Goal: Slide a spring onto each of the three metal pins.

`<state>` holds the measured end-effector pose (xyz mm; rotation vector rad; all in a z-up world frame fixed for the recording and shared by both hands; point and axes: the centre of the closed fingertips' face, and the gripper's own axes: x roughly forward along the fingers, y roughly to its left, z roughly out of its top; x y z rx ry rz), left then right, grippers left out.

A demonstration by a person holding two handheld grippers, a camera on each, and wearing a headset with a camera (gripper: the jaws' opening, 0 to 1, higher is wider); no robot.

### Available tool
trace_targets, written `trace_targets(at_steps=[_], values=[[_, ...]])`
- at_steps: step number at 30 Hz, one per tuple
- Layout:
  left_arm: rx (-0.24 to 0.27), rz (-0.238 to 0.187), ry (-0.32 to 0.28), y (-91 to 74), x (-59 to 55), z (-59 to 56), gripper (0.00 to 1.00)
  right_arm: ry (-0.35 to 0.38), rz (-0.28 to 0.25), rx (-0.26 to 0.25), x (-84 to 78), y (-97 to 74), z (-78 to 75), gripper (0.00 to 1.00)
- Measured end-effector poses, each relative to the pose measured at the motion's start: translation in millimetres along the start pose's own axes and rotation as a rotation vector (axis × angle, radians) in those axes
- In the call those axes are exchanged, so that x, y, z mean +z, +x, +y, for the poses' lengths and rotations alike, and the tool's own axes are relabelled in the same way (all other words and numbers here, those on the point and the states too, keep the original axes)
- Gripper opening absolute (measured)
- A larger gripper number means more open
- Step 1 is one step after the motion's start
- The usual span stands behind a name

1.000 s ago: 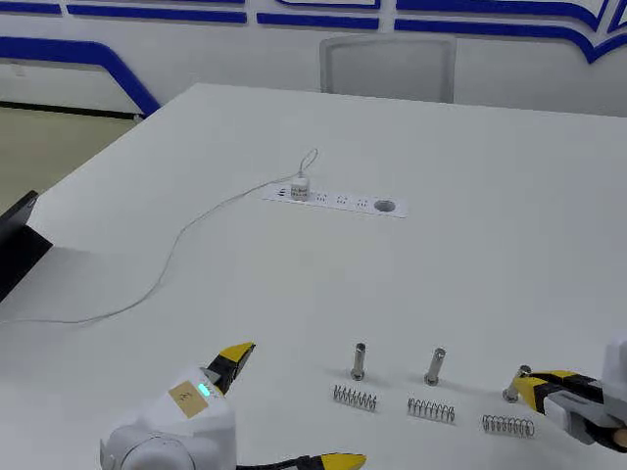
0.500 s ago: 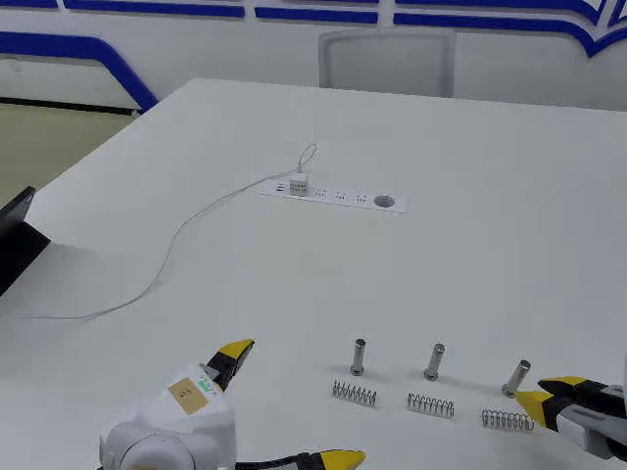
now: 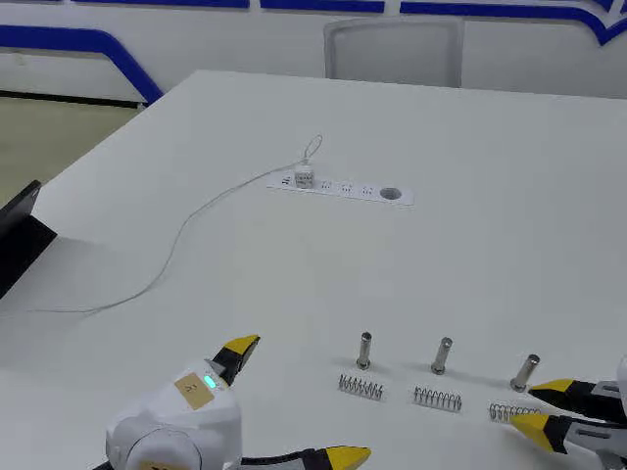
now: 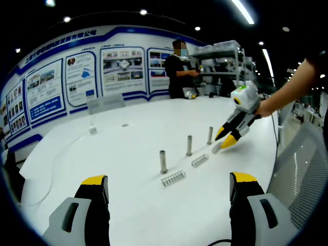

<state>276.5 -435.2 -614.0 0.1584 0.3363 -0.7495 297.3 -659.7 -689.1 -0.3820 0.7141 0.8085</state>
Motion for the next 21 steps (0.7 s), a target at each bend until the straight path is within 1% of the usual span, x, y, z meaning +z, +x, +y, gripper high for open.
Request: trace_targets(at_steps=[2,5,8,11,12,13,14,16,18,21], values=[[-0.001,0.001,-0.003,0.2,-0.5,0.1,1.0,-0.027,0.014,0.015,-1.9,1.0,-0.1,0.26],[0.001,0.006,-0.001,0.3,-1.5,0.3,1.0,-0.027,0.025,0.034,-4.2,1.1,-0.2,0.26],[0.005,0.007,0.001,0.2,-1.2,0.8,1.0,-0.026,0.025,0.049,-4.6,1.2,1.2,0.26],[0.007,0.009,-0.002,0.2,-1.8,1.2,1.0,-0.024,0.034,0.078,-7.1,2.3,5.6,0.25],[0.008,0.012,0.0,0.2,-2.3,1.4,1.0,-0.03,0.044,0.089,-9.7,3.7,7.3,0.25],[0.008,0.013,0.0,0.3,-2.7,1.3,1.0,-0.038,0.043,0.103,-9.5,3.8,8.6,0.25],[0.007,0.014,-0.001,0.3,-2.9,1.1,1.0,-0.026,0.037,0.099,-8.1,4.1,8.1,0.25],[0.005,0.017,0.002,0.6,-3.3,0.4,1.0,-0.046,0.042,0.099,-7.7,4.4,7.1,0.25],[0.002,0.019,0.002,0.8,-3.8,-0.4,1.0,-0.047,0.051,0.114,-7.6,5.5,7.9,0.24],[0.003,0.02,0.004,0.8,-4.2,0.0,1.0,-0.07,0.061,0.131,-7.7,5.7,9.8,0.23]])
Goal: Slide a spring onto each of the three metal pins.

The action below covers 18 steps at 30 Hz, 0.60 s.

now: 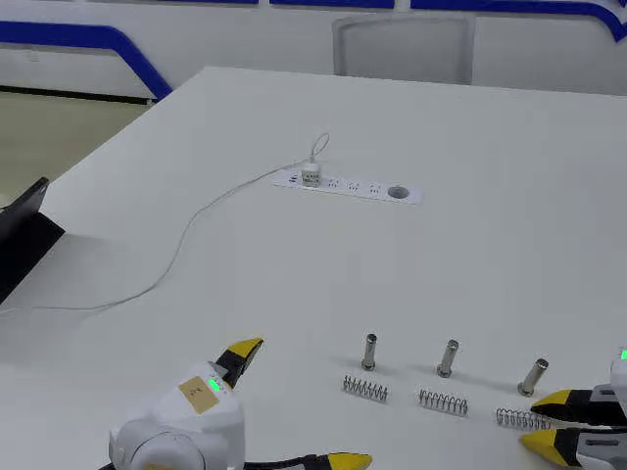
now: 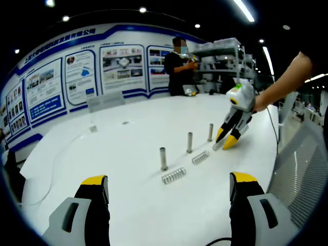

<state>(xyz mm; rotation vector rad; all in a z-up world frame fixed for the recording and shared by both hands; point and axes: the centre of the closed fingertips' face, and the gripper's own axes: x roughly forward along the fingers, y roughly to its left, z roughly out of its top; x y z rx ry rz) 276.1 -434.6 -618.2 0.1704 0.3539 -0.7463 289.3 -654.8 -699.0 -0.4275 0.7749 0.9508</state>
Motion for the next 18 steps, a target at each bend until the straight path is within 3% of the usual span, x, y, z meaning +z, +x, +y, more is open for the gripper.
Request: trace_targets(at_steps=[10,18], values=[[-0.003,0.001,0.007,-0.1,-0.2,-1.0,1.0,-0.061,0.021,0.036,-0.4,1.2,9.1,0.12],[-0.008,-0.002,0.014,0.3,0.6,-2.1,1.0,-0.096,0.038,0.007,-0.7,1.8,9.7,0.11]])
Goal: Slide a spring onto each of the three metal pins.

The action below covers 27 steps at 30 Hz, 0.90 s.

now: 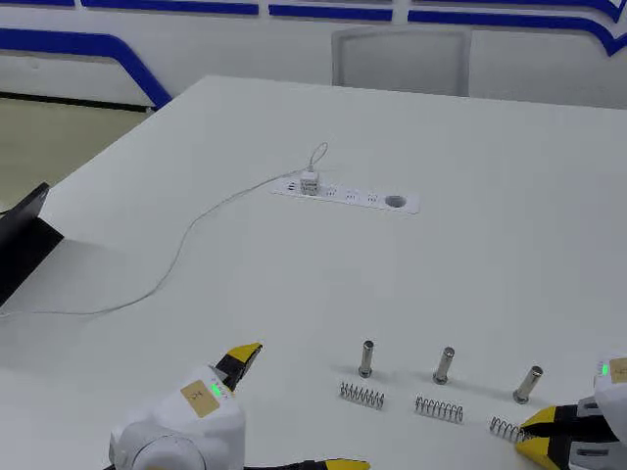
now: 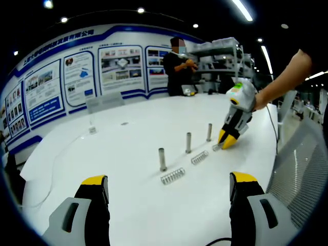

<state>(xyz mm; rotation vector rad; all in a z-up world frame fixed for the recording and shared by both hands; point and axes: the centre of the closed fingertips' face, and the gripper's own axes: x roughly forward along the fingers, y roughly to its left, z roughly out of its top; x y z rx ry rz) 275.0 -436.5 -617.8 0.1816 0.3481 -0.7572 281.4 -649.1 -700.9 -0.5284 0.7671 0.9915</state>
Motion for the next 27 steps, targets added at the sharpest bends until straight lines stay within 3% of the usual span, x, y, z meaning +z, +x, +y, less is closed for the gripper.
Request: trace_targets(at_steps=[4,10,13,22,27], values=[[-0.012,0.005,0.013,0.4,-0.4,-3.6,1.0,-0.018,0.031,-0.034,-2.1,-2.6,-1.7,0.1],[-0.023,0.0,0.026,0.4,1.1,-6.5,1.0,-0.008,-0.002,-0.039,5.5,-14.4,5.3,0.1],[-0.078,-0.036,-0.044,0.7,6.5,-15.3,1.0,-0.02,-0.02,-0.043,11.9,-21.6,9.4,0.1],[-0.106,-0.021,0.019,-0.8,7.3,-24.4,0.95,-0.113,-0.052,-0.039,33.4,-35.1,23.4,0.1],[-0.116,-0.038,0.039,-2.2,16.6,-26.9,0.93,-0.137,-0.084,-0.045,51.1,-43.6,26.0,0.1]])
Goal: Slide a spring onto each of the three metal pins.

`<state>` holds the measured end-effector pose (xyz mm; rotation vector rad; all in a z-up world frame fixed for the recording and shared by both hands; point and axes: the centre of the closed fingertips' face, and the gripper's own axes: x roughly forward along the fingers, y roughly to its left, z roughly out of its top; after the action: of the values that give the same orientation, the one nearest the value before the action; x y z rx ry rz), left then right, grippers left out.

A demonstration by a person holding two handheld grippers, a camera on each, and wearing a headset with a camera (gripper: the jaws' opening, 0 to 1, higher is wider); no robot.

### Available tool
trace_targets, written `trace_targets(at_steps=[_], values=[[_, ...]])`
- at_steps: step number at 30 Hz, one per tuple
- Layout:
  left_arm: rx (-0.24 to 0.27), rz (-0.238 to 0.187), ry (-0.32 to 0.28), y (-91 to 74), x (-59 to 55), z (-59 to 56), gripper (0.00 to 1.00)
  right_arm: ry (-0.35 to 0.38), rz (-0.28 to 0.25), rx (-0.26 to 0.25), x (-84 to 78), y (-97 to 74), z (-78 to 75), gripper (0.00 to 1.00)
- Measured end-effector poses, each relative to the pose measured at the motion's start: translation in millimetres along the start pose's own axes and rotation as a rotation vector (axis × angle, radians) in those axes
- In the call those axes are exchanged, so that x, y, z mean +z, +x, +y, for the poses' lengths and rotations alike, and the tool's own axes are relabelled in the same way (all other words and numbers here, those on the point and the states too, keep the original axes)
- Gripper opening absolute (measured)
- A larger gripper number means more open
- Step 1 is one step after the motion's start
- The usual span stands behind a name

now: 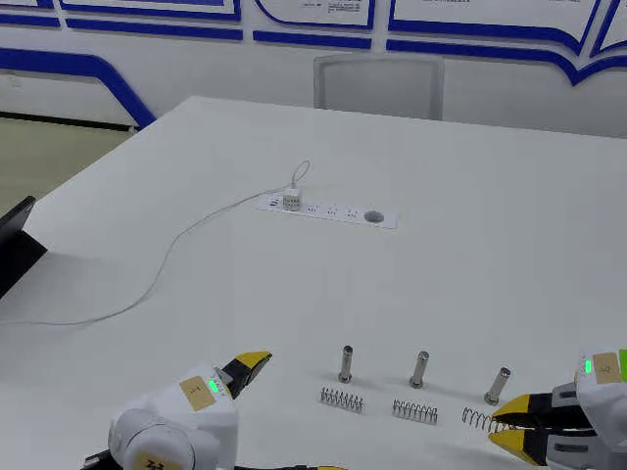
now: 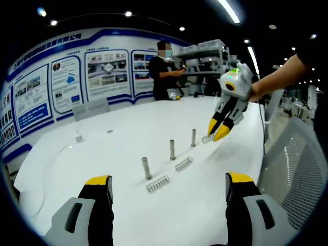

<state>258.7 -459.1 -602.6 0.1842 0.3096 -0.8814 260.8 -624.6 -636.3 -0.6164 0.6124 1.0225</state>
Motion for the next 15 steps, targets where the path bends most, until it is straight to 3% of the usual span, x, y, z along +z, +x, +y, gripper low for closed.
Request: trace_targets(at_steps=[2,5,11,15], values=[[-0.004,-0.019,-0.013,2.9,7.4,0.1,0.92,-0.018,-0.011,0.004,8.8,-1.6,1.2,0.1],[-0.018,-0.022,0.03,9.6,19.1,-2.5,0.89,-0.034,-0.024,0.013,19.7,-3.9,4.4,0.1],[-0.13,-0.049,0.116,25.4,44.9,-26.0,0.81,-0.088,-0.045,0.039,39.2,-10.0,13.3,0.1],[-0.188,-0.07,0.145,29.3,55.5,-41.4,0.62,-0.116,-0.058,0.053,49.7,-14.1,18.0,0.1]])
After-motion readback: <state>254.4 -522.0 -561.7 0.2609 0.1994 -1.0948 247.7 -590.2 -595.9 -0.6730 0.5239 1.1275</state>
